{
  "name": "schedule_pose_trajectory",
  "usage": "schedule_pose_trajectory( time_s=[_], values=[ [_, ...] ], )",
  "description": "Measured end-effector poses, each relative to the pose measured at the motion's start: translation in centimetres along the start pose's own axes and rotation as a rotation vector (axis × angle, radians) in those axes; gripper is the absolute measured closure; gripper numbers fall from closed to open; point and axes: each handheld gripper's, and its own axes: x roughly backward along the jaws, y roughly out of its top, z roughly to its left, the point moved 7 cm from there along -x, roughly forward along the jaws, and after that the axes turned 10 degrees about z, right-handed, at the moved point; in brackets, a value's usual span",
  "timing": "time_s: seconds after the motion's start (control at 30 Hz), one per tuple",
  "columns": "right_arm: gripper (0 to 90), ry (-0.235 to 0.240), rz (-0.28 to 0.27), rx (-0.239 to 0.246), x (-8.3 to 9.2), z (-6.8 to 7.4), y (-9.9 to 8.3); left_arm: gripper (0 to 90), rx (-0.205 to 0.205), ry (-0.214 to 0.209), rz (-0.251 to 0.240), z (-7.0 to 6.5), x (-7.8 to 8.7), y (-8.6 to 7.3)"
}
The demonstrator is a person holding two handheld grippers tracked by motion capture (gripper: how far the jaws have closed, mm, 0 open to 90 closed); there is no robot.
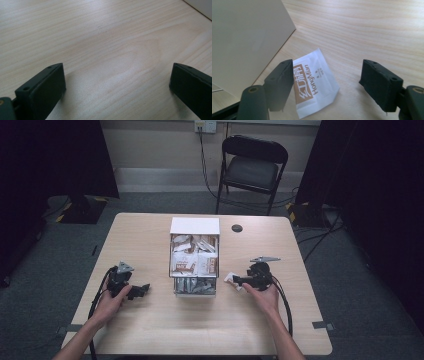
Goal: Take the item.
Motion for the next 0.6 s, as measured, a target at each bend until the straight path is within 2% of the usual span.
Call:
schedule_pose_trajectory(
  time_s=[0.17, 0.43, 0.6],
  values=[
    [19.5, -0.015, -0.002, -0.028, 0.9, -0.4, 0.0, 0.0, 0.0, 0.0, 0.0, 0.0, 0.0, 0.0],
    [18.6, 0.005, -0.092, -0.085, 4.1, -1.2, 0.9, 0.0, 0.001, -0.001, 0.0, 0.0, 0.0, 0.0],
    [18.0, -0.005, -0.098, -0.077, 5.7, -1.1, 0.6, 0.0, 0.0, 0.0, 0.0, 0.0, 0.0, 0.0]
  ],
)
